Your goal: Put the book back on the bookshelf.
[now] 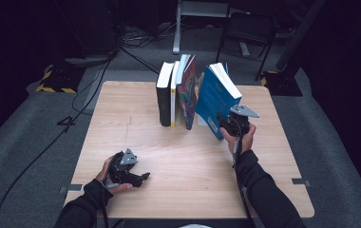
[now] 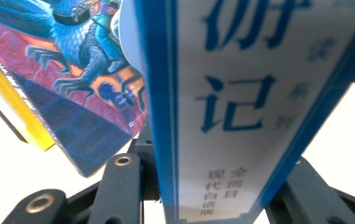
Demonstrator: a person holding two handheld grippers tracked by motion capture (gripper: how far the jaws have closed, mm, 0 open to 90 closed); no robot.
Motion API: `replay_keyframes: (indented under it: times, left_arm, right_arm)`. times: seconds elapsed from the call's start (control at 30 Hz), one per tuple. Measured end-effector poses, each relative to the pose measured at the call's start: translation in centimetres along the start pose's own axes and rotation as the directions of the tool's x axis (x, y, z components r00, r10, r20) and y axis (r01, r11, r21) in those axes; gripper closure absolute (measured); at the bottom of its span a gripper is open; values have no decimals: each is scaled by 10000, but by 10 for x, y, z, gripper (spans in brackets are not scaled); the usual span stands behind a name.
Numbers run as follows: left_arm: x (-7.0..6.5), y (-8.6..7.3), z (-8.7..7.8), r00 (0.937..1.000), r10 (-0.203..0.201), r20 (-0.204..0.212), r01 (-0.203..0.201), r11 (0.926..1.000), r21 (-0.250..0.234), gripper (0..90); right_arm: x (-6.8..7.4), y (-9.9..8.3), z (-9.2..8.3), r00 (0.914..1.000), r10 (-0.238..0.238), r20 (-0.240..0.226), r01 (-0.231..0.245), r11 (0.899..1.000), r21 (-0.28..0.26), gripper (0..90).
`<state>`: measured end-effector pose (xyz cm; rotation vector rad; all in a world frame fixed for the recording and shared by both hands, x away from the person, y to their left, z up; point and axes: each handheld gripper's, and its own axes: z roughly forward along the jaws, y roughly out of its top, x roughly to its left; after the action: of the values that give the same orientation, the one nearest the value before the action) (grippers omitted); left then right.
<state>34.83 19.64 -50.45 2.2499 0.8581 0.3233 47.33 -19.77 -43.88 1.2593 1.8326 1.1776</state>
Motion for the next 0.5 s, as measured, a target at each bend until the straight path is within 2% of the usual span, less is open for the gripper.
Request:
replay_keyframes:
  times: [0.1,0.23,0.4,0.5]
  left_arm:
    - [0,0,0,10000,6,2,-6,10000,0,140]
    - [0,0,0,10000,22,-3,-22,10000,-2,141]
    - [0,0,0,10000,1,8,-1,10000,-6,142]
    - [0,0,0,10000,7,8,-7,10000,-5,142]
  right_arm:
    - [6,-5,-7,9987,266,442,-258,9995,-180,610]
    - [14,-10,-14,9960,277,851,-246,9990,-371,610]
    - [21,-12,-14,9937,104,1118,-46,9986,-523,609]
    - [22,-12,-13,9932,224,1145,-156,9980,-606,609]
